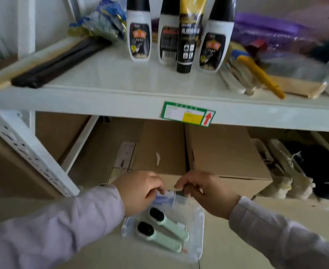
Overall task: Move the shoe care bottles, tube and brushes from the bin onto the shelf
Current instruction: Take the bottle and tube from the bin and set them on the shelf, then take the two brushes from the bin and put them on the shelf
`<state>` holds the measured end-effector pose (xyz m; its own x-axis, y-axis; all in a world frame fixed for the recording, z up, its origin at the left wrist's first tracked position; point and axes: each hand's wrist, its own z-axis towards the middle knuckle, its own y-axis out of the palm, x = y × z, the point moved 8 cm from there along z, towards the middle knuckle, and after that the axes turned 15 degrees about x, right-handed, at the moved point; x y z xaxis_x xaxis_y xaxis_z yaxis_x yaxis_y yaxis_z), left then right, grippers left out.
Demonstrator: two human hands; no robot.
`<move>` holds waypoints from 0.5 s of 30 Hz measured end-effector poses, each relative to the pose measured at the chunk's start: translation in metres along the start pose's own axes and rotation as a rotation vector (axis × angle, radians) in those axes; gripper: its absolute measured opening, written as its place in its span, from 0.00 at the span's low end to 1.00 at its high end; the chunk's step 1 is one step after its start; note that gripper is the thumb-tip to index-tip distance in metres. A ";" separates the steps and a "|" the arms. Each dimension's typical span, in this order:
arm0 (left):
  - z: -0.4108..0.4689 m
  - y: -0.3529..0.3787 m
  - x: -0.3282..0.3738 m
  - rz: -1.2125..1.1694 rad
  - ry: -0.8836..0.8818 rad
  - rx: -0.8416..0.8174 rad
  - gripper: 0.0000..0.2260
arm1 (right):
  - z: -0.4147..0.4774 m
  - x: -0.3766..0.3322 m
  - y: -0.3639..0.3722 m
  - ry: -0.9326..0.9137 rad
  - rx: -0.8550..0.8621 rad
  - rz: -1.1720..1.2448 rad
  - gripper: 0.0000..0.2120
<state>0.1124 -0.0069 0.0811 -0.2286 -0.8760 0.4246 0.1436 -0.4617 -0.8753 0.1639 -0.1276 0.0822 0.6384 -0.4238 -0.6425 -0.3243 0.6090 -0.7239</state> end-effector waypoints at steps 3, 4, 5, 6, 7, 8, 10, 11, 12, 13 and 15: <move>-0.013 0.045 -0.014 0.026 -0.064 -0.165 0.14 | -0.014 0.031 0.034 0.149 -0.068 -0.015 0.12; -0.017 0.059 -0.020 0.053 -0.095 -0.210 0.14 | -0.019 0.040 0.045 0.197 -0.087 -0.024 0.12; -0.022 0.073 -0.025 0.075 -0.126 -0.261 0.15 | -0.023 0.051 0.056 0.244 -0.108 -0.038 0.13; -0.027 0.087 -0.029 0.092 -0.151 -0.317 0.15 | -0.027 0.060 0.067 0.290 -0.131 -0.050 0.14; -0.031 0.102 -0.034 0.105 -0.169 -0.372 0.15 | -0.031 0.070 0.079 0.335 -0.153 -0.053 0.15; -0.036 0.116 -0.039 0.119 -0.186 -0.433 0.16 | -0.034 0.080 0.090 0.380 -0.172 -0.047 0.17; -0.043 0.143 -0.048 0.137 -0.224 -0.535 0.15 | -0.039 0.097 0.109 0.457 -0.189 -0.042 0.22; -0.046 0.155 -0.051 0.150 -0.229 -0.556 0.15 | -0.041 0.105 0.117 0.487 -0.193 -0.054 0.22; -0.048 0.166 -0.054 0.165 -0.243 -0.592 0.15 | -0.042 0.112 0.125 0.512 -0.209 -0.067 0.21; -0.052 0.176 -0.057 0.185 -0.262 -0.631 0.15 | -0.045 0.117 0.133 0.525 -0.237 -0.083 0.19; -0.060 0.199 -0.062 0.217 -0.311 -0.720 0.16 | -0.049 0.125 0.151 0.502 -0.322 -0.148 0.18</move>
<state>0.0972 -0.0361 -0.1331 0.0267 -0.9832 0.1808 -0.5245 -0.1678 -0.8347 0.1609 -0.1215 -0.1195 0.3118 -0.8002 -0.5124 -0.5015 0.3195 -0.8040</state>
